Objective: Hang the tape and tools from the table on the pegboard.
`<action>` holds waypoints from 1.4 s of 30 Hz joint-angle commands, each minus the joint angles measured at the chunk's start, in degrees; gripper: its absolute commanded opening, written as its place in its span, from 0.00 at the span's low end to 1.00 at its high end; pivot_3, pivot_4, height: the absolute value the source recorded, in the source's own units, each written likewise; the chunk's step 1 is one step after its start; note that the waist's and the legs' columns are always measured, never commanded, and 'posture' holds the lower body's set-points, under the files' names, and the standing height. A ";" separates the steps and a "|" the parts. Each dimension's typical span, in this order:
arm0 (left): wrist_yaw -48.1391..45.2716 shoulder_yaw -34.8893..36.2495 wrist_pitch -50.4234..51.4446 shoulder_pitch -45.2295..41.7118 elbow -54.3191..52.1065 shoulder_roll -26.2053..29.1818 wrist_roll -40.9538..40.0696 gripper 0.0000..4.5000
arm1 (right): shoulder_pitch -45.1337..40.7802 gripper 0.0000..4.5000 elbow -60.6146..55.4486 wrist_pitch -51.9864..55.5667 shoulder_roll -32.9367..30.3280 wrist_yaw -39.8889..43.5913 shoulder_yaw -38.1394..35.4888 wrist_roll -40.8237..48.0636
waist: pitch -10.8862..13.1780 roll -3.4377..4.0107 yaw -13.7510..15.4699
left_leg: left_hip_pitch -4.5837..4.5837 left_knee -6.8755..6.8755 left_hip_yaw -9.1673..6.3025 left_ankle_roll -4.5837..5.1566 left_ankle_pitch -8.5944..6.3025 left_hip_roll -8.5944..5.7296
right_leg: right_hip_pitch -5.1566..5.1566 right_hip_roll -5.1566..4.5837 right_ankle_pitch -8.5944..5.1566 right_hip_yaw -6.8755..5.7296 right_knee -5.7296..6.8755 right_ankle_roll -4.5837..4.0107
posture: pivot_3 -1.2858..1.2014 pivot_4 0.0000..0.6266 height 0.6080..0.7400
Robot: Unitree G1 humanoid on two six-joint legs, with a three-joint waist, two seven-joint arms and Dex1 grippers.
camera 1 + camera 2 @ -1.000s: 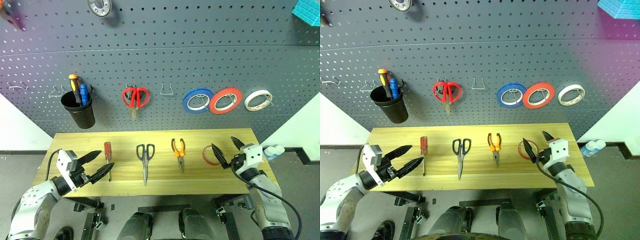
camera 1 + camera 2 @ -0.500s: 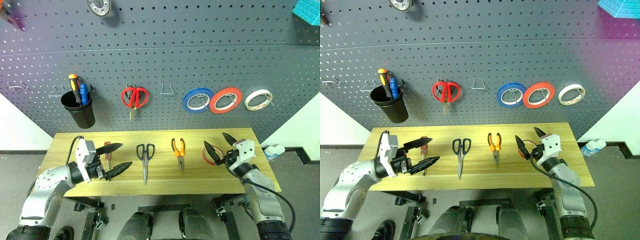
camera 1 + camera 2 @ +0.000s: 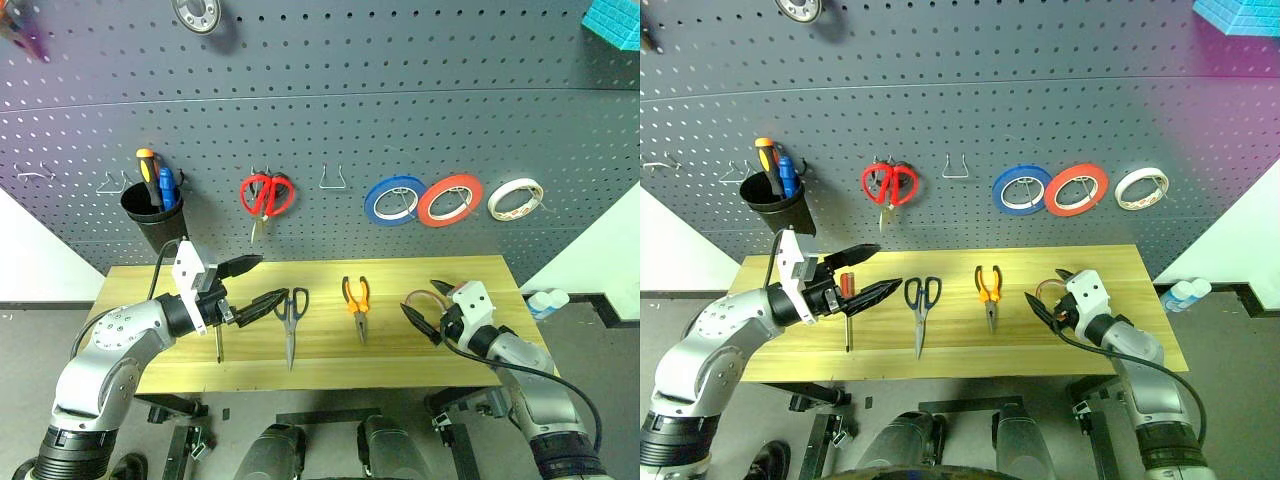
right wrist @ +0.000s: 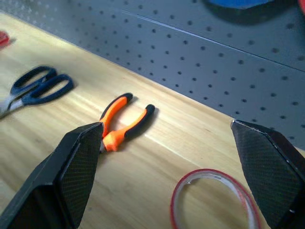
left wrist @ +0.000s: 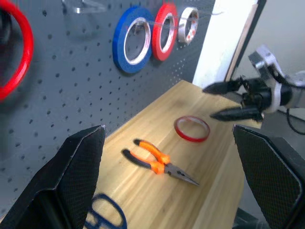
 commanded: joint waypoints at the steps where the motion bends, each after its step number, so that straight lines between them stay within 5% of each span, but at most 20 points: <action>1: 1.24 -0.14 0.37 0.68 -3.13 -1.18 -1.14 0.99 | -2.41 1.00 0.95 0.08 -0.43 -1.27 1.60 -3.09 | 0.00 0.00 -0.08 | 0.00 0.00 0.00 -0.01 0.01 0.00 | 0.00 0.01 0.01 0.00 0.00 0.00 | 0.50 0.19 1.00; 10: 1.77 0.64 0.36 4.22 -4.41 -2.01 -1.85 0.99 | -5.09 1.00 8.00 -0.46 1.06 -5.08 3.39 -7.37 | 0.00 -0.01 0.09 | 0.00 -0.01 0.00 -0.04 0.03 0.01 | -0.02 0.02 0.03 0.00 0.02 -0.02 | 0.50 0.20 1.00; 25: -0.74 0.07 -14.44 10.08 -0.08 -4.48 5.69 0.99 | -6.10 1.00 14.46 1.73 0.24 -3.19 4.39 -8.91 | 0.03 -0.04 0.10 | 0.03 0.01 0.00 -0.06 0.05 0.03 | 0.05 0.03 0.04 0.00 0.00 -0.08 | 0.51 0.24 1.00; 42: 1.85 0.84 -8.60 13.10 -9.84 -3.52 1.42 0.99 | -11.88 1.00 21.99 6.58 -0.17 -3.46 6.29 -12.20 | 0.35 -0.19 0.08 | 0.02 0.00 -0.01 -0.05 0.04 0.04 | 0.03 0.03 0.05 0.00 0.00 -0.08 | 0.51 0.26 1.00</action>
